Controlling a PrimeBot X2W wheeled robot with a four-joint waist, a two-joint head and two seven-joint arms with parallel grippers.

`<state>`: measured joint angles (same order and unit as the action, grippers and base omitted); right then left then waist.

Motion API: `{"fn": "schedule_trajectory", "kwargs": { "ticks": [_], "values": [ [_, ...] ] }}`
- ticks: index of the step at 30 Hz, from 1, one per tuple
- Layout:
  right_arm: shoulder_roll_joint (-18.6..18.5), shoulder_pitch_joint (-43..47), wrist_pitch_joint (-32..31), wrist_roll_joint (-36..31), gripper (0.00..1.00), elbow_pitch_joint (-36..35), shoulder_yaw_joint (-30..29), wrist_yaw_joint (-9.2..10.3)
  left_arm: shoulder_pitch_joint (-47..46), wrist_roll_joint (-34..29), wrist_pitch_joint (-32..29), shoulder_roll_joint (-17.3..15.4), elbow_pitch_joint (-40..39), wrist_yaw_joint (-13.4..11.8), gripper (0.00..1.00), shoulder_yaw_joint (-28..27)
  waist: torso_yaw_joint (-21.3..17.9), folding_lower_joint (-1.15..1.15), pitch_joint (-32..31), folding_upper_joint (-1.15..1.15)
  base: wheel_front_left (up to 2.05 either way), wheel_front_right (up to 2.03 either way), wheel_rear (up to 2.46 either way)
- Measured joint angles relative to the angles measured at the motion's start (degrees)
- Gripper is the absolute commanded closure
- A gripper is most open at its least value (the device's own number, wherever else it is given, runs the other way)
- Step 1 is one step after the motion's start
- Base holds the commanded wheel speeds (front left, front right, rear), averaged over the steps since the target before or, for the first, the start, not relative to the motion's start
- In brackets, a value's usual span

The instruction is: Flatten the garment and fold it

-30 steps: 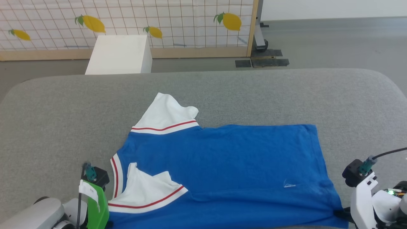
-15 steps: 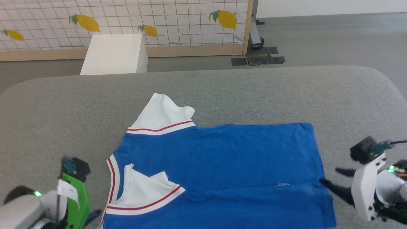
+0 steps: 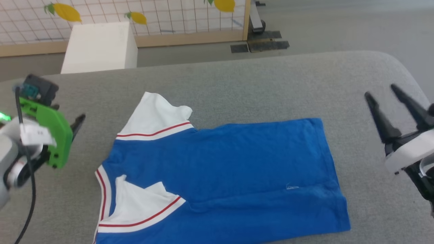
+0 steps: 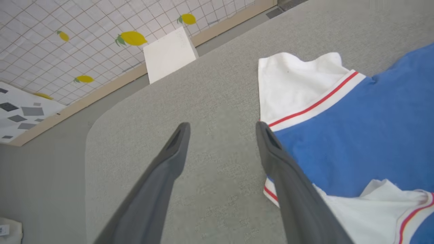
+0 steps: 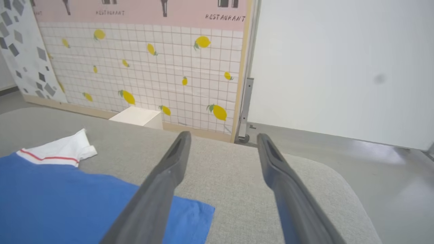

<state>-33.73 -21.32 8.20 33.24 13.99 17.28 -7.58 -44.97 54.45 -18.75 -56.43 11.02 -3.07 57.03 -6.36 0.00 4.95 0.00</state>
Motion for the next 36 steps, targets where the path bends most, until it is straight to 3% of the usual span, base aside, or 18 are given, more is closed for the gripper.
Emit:
{"fn": "schedule_trajectory", "kwargs": {
  "ticks": [4, 7, 11, 15, 24, 31, 36],
  "values": [
    [8.27, 3.20, 3.22, -7.92, 0.00, -3.82, -11.15, 0.00, -4.89, -2.48, -0.23, 3.93, 4.53, 0.52, 0.00, -0.25, -1.17, 0.00, 2.46, 0.00, 0.00, 0.00, 0.00],
    [13.92, 5.34, 4.48, -12.22, 0.00, -8.31, -15.91, -0.01, -8.65, -3.13, -0.92, 6.33, 7.82, 1.26, 0.00, -0.49, -2.13, 0.00, 4.52, 0.00, 0.00, 0.00, 0.00],
    [19.68, 7.76, 5.28, -15.91, 0.00, -12.93, -19.71, 0.00, -13.62, -3.16, -3.24, 8.96, 12.41, 2.78, 0.00, -0.67, -3.57, 0.00, 7.54, 0.00, 0.00, 0.00, 0.00],
    [23.28, 9.99, 5.46, -18.57, 0.00, -15.78, -19.68, 0.00, -17.99, -2.79, -8.06, 11.62, 17.34, 3.63, 0.00, -0.67, -4.99, 0.00, 10.60, 0.00, 0.00, 0.00, 0.00],
    [25.47, 9.52, 5.65, -20.56, 0.00, -16.73, -17.56, 0.00, -25.30, 0.97, -25.12, 15.71, 24.30, 6.23, 0.00, 1.10, -8.39, 0.01, 17.31, 0.00, 0.00, 0.00, 0.00],
    [25.66, 7.43, 6.01, -20.71, 0.00, -15.46, -16.11, -0.01, -27.68, 0.24, -31.64, 16.33, 27.62, 7.20, 0.00, 3.90, -10.95, 0.01, 21.66, 0.00, 0.00, 0.00, 0.00],
    [25.68, 7.16, 6.27, -20.73, 0.00, -13.55, -15.77, 0.00, -28.67, 0.27, -34.27, 14.70, 27.60, 8.55, 0.00, 4.74, -12.50, 0.01, 23.20, 0.00, 0.00, 0.00, 0.00]
  ]
}}
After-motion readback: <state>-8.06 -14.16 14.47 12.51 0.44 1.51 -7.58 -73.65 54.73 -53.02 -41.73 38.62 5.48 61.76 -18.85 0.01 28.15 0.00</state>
